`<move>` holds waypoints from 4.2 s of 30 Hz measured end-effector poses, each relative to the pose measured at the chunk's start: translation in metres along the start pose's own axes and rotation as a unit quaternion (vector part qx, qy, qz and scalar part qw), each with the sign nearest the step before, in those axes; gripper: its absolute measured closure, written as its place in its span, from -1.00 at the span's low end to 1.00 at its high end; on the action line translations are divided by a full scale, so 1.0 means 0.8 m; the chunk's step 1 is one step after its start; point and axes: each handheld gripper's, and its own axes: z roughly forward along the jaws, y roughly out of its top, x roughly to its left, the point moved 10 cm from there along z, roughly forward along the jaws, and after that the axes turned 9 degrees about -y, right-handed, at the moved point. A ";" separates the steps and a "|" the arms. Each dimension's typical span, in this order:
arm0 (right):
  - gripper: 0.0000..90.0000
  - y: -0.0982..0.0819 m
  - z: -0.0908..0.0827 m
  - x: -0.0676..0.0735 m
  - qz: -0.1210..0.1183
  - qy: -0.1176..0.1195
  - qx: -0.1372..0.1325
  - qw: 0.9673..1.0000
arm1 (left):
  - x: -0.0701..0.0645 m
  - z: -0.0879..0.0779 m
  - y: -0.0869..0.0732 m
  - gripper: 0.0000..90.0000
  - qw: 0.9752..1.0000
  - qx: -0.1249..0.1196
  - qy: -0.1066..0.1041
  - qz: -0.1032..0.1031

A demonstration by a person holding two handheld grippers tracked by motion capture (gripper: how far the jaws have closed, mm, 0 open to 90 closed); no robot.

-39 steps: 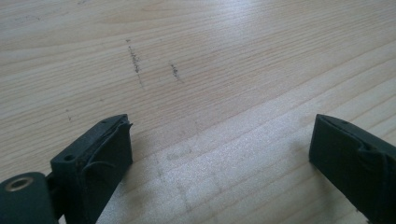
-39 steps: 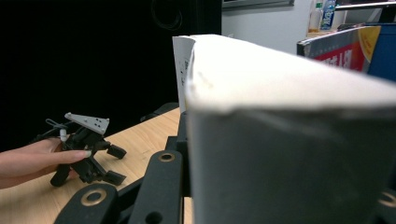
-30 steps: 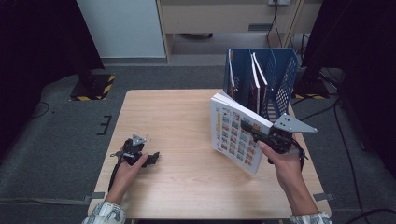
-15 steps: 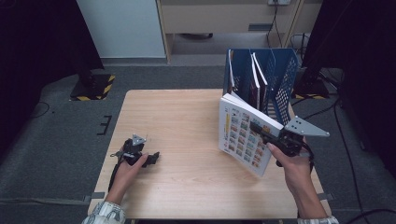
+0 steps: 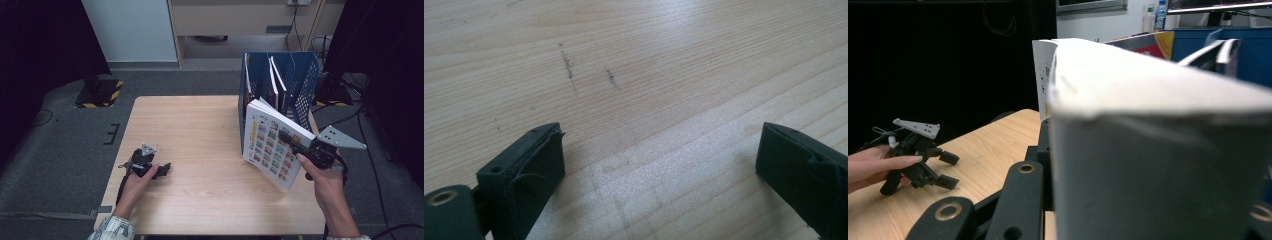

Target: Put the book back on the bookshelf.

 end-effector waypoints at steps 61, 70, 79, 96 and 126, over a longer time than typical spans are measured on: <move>0.64 0.098 -0.051 -0.102 0.018 -0.136 -0.013 0.990 | 0.000 0.000 0.000 -0.91 1.000 0.000 0.002 -0.001; 0.64 0.104 -0.040 -0.109 0.019 -0.149 -0.008 0.989 | -0.001 0.000 0.000 -0.91 1.000 0.002 0.000 0.001; 0.64 0.109 -0.040 -0.122 0.016 -0.160 -0.004 0.987 | -0.002 0.000 0.000 -0.91 1.000 0.002 -0.001 0.002; 0.64 0.114 -0.023 -0.166 0.028 -0.210 0.001 0.977 | -0.003 0.001 0.000 -0.92 1.000 0.002 -0.003 0.004; 0.64 0.123 0.049 -0.215 0.045 -0.260 0.007 0.965 | -0.004 0.002 0.001 -0.93 1.000 0.000 -0.003 0.002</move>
